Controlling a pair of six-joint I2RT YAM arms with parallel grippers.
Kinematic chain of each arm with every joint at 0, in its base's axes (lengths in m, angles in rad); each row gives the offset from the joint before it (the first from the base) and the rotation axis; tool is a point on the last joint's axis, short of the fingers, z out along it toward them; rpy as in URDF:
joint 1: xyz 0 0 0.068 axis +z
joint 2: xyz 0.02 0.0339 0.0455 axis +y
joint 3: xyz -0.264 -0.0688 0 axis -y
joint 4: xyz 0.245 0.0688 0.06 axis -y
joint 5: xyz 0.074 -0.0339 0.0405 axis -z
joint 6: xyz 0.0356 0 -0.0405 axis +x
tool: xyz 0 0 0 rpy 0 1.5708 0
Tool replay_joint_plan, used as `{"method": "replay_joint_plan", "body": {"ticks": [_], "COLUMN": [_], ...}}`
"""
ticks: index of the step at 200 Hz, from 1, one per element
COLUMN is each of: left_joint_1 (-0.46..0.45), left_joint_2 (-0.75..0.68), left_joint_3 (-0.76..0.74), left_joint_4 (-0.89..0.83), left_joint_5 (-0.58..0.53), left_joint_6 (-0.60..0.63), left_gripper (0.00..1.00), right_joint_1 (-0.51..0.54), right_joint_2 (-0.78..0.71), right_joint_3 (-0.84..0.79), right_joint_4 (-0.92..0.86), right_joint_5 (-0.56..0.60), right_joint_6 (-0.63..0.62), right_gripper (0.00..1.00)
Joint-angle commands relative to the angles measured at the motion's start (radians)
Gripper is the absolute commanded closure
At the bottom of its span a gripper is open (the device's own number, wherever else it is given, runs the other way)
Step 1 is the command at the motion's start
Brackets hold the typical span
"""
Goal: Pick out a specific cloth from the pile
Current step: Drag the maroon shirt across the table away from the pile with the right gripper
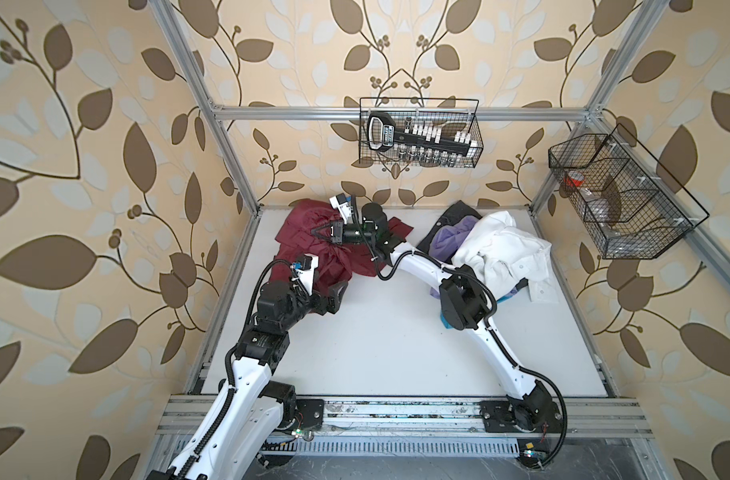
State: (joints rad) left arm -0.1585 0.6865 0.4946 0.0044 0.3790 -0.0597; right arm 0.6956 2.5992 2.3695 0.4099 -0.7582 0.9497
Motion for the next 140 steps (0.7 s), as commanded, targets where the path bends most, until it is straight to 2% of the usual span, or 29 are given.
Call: {"method": "replay_joint_plan", "body": {"ticks": [1, 31, 75, 97, 124, 140], "left_joint_1": [-0.009, -0.009, -0.009, -0.009, -0.010, -0.009], "left_joint_2": [-0.022, -0.025, -0.025, -0.024, -0.024, -0.024], "left_joint_3": [-0.008, -0.009, -0.009, -0.010, -0.011, -0.011], "left_joint_4": [0.052, 0.052, 0.052, 0.054, 0.054, 0.054], "left_joint_5": [-0.016, -0.015, -0.016, -0.015, -0.017, -0.017], "left_joint_6": [-0.008, -0.008, -0.008, -0.006, -0.005, -0.005], "left_gripper": [0.01, 0.01, 0.01, 0.01, 0.01, 0.01], "right_joint_1": [0.007, 0.001, -0.072, -0.094, -0.093, -0.093], "right_joint_2": [-0.068, -0.089, -0.103, -0.071, -0.020, 0.002], "right_joint_3": [0.065, 0.013, -0.266, -0.355, -0.381, -0.372], "right_joint_4": [0.172, 0.253, 0.282, 0.275, 0.204, 0.097], "right_joint_5": [-0.070, -0.089, -0.081, -0.092, -0.085, -0.057], "right_joint_6": [0.109, 0.157, 0.135, 0.113, 0.048, -0.023], "right_gripper": [1.00, 1.00, 1.00, 1.00, 1.00, 1.00]}}
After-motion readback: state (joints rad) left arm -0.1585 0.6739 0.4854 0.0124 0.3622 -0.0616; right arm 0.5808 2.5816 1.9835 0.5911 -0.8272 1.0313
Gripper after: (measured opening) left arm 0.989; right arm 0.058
